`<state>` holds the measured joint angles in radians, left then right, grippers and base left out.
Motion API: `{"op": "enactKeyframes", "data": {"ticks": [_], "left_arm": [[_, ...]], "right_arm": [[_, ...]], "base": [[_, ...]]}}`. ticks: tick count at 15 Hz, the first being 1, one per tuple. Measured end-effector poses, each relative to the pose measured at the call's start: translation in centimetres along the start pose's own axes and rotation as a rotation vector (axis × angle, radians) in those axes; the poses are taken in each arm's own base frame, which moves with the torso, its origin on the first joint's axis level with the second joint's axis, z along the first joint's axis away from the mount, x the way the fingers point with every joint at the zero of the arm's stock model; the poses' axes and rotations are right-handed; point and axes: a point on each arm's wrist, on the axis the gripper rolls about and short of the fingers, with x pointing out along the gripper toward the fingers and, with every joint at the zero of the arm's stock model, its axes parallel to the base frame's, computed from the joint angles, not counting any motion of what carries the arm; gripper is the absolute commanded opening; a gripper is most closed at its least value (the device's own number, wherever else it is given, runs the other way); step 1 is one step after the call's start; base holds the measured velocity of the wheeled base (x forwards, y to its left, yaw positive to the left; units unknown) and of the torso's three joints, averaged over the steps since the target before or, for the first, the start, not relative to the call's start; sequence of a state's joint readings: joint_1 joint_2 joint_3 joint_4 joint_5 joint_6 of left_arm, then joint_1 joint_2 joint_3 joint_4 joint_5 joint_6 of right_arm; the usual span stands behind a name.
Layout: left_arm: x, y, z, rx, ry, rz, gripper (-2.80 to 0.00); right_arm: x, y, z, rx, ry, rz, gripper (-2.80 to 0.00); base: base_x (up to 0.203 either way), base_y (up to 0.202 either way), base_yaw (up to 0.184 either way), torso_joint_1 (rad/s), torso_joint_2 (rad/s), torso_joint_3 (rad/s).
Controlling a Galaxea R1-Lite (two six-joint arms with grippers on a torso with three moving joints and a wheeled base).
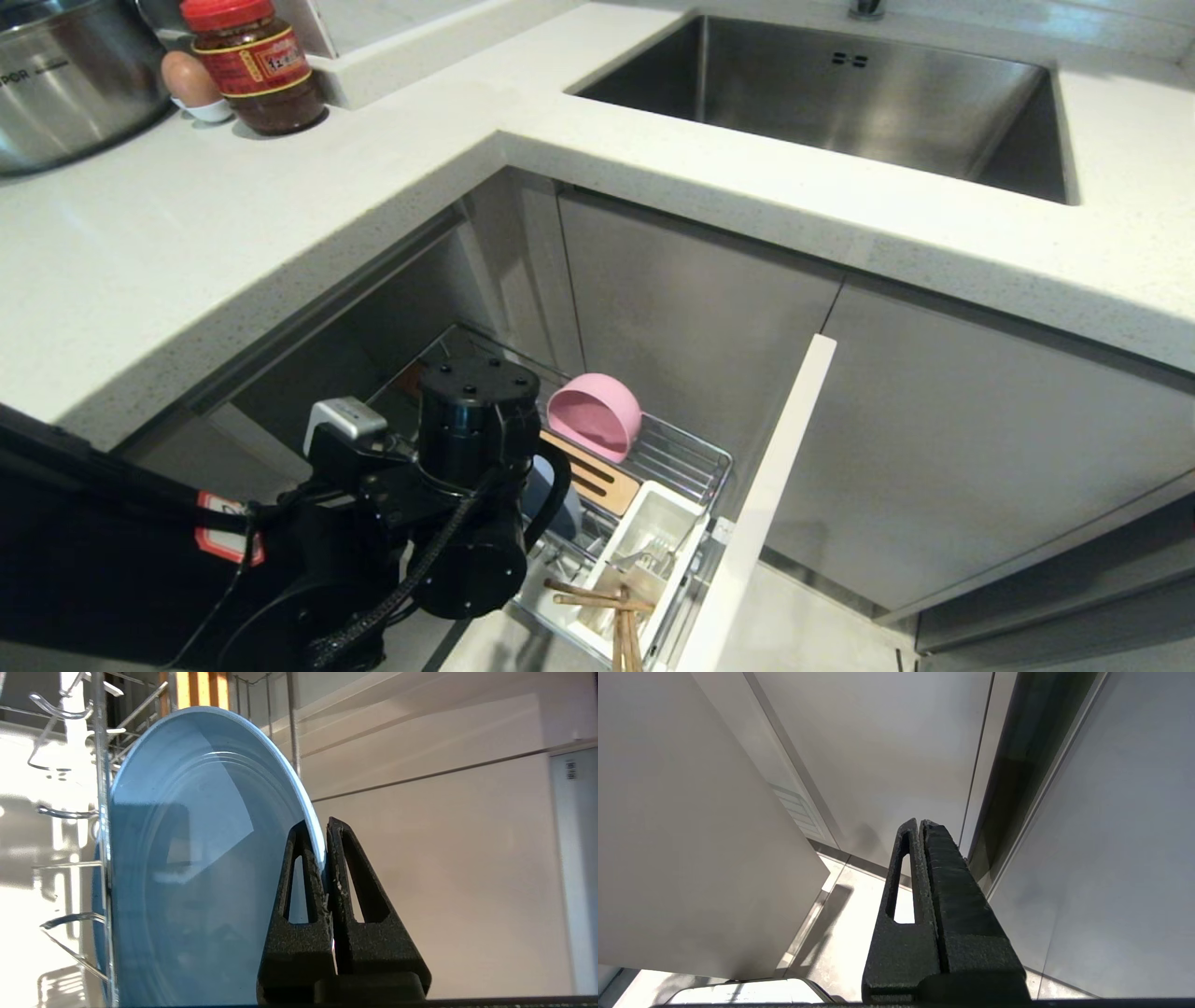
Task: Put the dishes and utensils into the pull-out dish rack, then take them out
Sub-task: Pick up the plate and place it in the cupboard
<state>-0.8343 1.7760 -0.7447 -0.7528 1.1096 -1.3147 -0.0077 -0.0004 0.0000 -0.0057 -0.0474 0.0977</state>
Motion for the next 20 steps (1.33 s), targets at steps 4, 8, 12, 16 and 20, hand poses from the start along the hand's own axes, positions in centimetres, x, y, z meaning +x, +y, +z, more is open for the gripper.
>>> {"op": "enactKeyframes", "data": {"ticks": [4,8,12,16,20], "left_arm": [[0.3,0.3,-0.2,0.011,-0.004,0.008,-2.80],[0.3,0.3,-0.3,0.017,-0.003,0.010,0.00],[0.3,0.3,-0.3,0.017,-0.008,0.011,0.00],[0.1,0.5,-0.2,0.054,-0.007,0.026,0.00],[-1.4,-0.2,0.6,0.112,0.033,0.032,0.00]], "right_arm": [[0.0,0.0,0.0,0.000,0.000,0.000,-2.80],[0.0,0.0,0.0,0.000,0.000,0.000,-2.80],[0.0,0.0,0.0,0.000,0.000,0.000,-2.80],[0.0,0.0,0.0,0.000,0.000,0.000,-2.80],[0.0,0.0,0.0,0.000,0.000,0.000,-2.80]], "base": [[0.000,0.000,0.000,0.000,0.00,0.000],[0.000,0.000,0.000,0.000,0.00,0.000],[0.000,0.000,0.000,0.000,0.00,0.000],[0.000,0.000,0.000,0.000,0.00,0.000],[0.000,0.000,0.000,0.000,0.00,0.000]]}}
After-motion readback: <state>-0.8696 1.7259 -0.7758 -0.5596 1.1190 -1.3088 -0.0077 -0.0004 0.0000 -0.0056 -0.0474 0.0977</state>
